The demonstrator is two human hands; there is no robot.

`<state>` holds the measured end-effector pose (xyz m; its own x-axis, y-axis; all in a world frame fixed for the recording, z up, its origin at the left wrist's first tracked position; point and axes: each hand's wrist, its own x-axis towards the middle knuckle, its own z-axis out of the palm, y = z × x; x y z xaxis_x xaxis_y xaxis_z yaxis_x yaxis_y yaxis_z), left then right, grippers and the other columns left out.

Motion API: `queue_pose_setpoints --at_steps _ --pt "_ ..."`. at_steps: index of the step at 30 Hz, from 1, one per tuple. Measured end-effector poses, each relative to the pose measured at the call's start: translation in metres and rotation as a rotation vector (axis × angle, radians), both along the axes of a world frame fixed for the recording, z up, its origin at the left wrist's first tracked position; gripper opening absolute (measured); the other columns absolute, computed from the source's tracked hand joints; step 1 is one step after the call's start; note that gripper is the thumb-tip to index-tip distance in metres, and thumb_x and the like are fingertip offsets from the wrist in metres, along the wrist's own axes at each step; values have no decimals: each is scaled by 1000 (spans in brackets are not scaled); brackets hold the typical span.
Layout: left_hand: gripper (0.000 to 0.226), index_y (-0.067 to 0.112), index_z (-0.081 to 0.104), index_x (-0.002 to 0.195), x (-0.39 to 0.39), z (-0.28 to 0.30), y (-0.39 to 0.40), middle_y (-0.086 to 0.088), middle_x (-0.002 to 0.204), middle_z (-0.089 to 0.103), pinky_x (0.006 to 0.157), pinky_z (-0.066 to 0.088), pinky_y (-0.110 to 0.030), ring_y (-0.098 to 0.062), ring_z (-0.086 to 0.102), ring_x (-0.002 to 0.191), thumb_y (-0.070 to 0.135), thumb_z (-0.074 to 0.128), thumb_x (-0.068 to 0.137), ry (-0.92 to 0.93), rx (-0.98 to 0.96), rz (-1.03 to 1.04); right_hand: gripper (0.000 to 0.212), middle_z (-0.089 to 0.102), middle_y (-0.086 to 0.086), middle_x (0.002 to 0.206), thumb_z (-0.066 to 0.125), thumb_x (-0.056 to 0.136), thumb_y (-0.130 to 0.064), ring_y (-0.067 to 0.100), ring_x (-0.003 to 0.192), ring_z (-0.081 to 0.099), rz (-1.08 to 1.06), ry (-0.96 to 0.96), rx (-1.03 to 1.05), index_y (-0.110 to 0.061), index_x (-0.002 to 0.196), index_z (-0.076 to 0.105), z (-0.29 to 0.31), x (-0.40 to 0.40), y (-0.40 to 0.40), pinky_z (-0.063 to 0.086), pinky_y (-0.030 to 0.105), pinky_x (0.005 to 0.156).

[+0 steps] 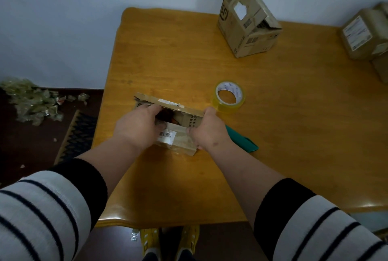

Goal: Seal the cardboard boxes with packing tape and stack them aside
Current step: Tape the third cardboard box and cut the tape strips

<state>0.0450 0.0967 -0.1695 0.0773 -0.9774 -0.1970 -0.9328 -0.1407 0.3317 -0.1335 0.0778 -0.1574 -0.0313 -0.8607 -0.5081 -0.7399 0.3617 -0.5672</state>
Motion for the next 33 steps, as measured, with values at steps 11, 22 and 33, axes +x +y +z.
queue_pose_setpoints --at_steps 11,22,33 --pt "33 37 65 122 3 26 -17 5 112 66 82 45 -31 -21 54 108 47 60 91 -99 261 -146 49 55 2 90 74 85 -24 27 88 64 24 27 -18 -23 105 29 -1 -4 -2 60 46 72" --pt "39 15 62 104 -14 31 -12 -2 108 63 92 50 -38 -23 58 102 45 74 82 86 582 -137 55 41 -7 79 71 88 -25 17 79 51 99 54 -30 -15 129 37 3 -15 -1 48 32 68" --pt "39 11 68 108 -15 29 -1 -5 111 66 96 49 -40 -24 59 105 34 80 79 288 608 0 58 59 3 114 74 78 -47 19 94 53 241 175 -122 -15 119 49 7 -33 -1 51 36 79"
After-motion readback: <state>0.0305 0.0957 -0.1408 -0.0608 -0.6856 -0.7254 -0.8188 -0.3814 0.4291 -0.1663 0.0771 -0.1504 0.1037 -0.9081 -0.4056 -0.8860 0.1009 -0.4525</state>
